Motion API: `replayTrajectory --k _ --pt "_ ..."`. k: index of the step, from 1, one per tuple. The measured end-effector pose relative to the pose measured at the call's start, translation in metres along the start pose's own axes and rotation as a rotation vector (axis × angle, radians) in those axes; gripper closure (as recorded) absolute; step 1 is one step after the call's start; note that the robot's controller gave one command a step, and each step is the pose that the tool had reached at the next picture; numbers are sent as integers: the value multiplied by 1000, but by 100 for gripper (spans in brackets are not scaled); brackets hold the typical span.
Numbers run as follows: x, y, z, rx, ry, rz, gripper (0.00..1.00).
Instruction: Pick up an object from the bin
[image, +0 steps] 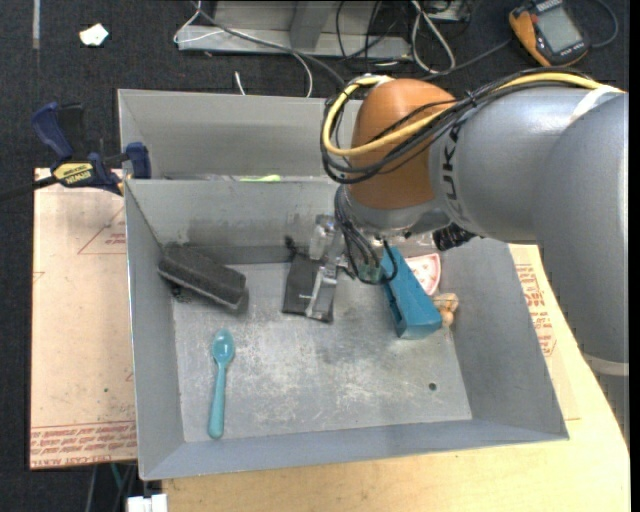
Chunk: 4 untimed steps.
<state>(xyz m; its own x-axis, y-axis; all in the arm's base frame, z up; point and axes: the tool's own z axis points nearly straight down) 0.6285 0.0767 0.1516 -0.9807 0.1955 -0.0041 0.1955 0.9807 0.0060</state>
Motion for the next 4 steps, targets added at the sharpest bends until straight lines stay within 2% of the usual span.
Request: replayTrajectory --k 1,2,3,4 --pt "0 0 0 0 0 0 0" --pt "23 -21 7 0 -1 -46 0" --pt "17 -26 18 -2 -3 32 0" --pt "-2 -55 48 -1 -3 2 0"
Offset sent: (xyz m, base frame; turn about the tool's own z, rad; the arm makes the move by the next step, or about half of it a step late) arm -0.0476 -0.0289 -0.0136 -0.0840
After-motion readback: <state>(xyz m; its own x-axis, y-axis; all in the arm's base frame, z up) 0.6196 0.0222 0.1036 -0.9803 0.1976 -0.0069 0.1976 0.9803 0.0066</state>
